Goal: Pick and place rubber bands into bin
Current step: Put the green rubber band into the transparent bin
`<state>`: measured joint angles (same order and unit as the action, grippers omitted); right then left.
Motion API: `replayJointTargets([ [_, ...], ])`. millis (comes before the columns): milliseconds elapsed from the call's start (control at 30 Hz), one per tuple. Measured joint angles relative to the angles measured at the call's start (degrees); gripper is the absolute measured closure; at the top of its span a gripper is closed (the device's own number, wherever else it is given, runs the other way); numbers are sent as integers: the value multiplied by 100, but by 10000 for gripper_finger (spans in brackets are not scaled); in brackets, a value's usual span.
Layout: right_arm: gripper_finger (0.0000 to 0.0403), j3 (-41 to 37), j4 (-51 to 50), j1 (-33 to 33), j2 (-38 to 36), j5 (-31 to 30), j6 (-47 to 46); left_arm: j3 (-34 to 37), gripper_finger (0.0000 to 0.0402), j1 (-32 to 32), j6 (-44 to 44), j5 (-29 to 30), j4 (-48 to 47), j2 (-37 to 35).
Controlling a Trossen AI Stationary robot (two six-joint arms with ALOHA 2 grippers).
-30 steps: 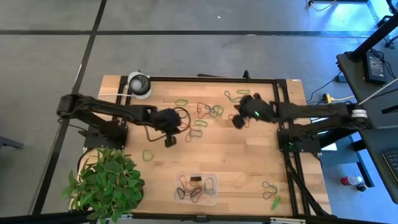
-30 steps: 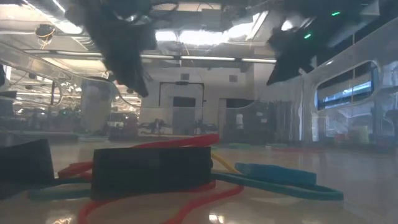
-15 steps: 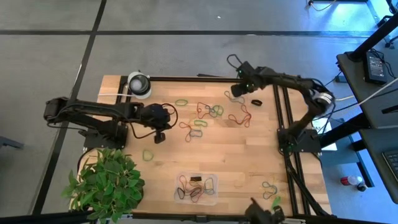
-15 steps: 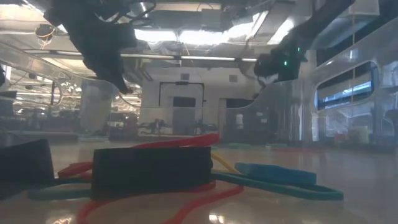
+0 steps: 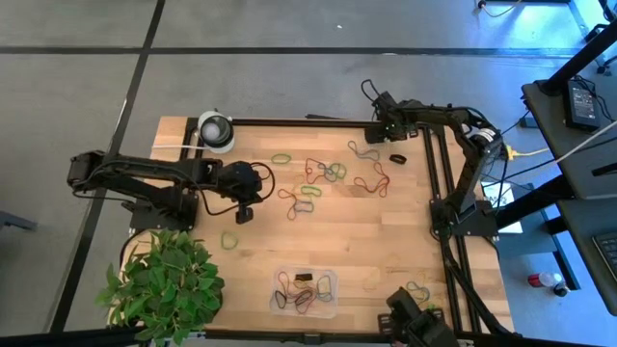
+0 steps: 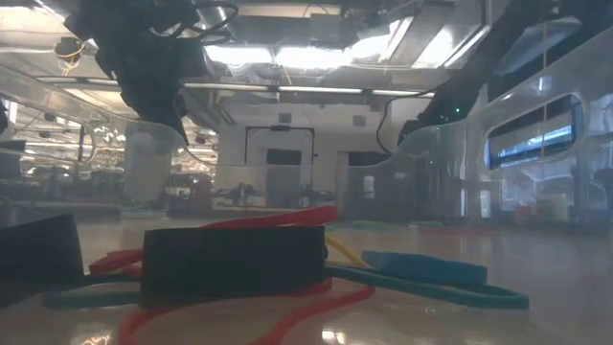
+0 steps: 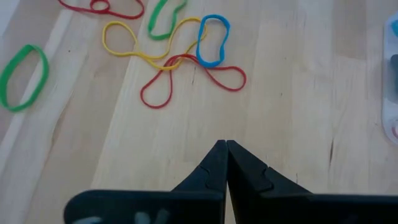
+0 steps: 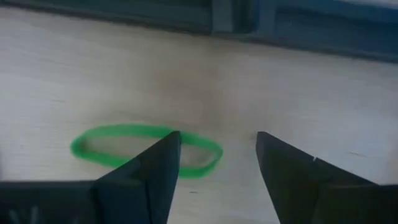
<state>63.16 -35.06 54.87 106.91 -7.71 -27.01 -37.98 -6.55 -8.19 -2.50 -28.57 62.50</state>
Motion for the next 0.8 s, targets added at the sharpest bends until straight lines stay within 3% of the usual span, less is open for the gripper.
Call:
replayJointTargets([
  [167,227,65,-156,-114,313,52,56,0,400,0,-2,7,7,0],
  [400,387,12,-76,-458,235,-40,573,0,399,0,-50,211,51,1],
  [533,394,-99,-780,-577,-295,68,957,-1,398,19,-229,105,63,2],
  [800,400,-56,-1230,-986,-2307,-166,1224,-2,398,249,-1133,98,58,4],
])
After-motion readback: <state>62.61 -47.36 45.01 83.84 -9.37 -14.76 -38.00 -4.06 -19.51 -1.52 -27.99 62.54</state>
